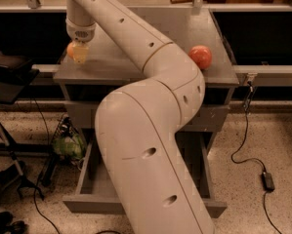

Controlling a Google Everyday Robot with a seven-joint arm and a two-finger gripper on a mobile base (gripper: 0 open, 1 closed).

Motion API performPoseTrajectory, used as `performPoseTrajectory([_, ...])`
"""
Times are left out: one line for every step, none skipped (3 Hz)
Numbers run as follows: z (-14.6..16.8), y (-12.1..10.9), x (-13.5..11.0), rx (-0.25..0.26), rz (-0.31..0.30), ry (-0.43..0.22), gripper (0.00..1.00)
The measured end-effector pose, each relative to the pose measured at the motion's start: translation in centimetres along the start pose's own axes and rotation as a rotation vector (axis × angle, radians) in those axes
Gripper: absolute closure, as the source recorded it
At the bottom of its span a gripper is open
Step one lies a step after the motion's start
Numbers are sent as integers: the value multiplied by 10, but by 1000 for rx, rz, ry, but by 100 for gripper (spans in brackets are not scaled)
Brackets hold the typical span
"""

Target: Pick orange from middle drawer and place on counter

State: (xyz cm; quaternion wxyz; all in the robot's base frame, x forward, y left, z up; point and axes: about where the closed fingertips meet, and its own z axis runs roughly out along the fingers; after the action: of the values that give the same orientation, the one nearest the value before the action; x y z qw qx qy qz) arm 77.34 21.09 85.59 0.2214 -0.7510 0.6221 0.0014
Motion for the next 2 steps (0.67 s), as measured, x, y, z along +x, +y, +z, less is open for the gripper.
performPoseTrajectory([8, -2, 15, -10, 40, 16, 27])
performPoseTrajectory([4, -6, 36, 2, 71, 24, 4])
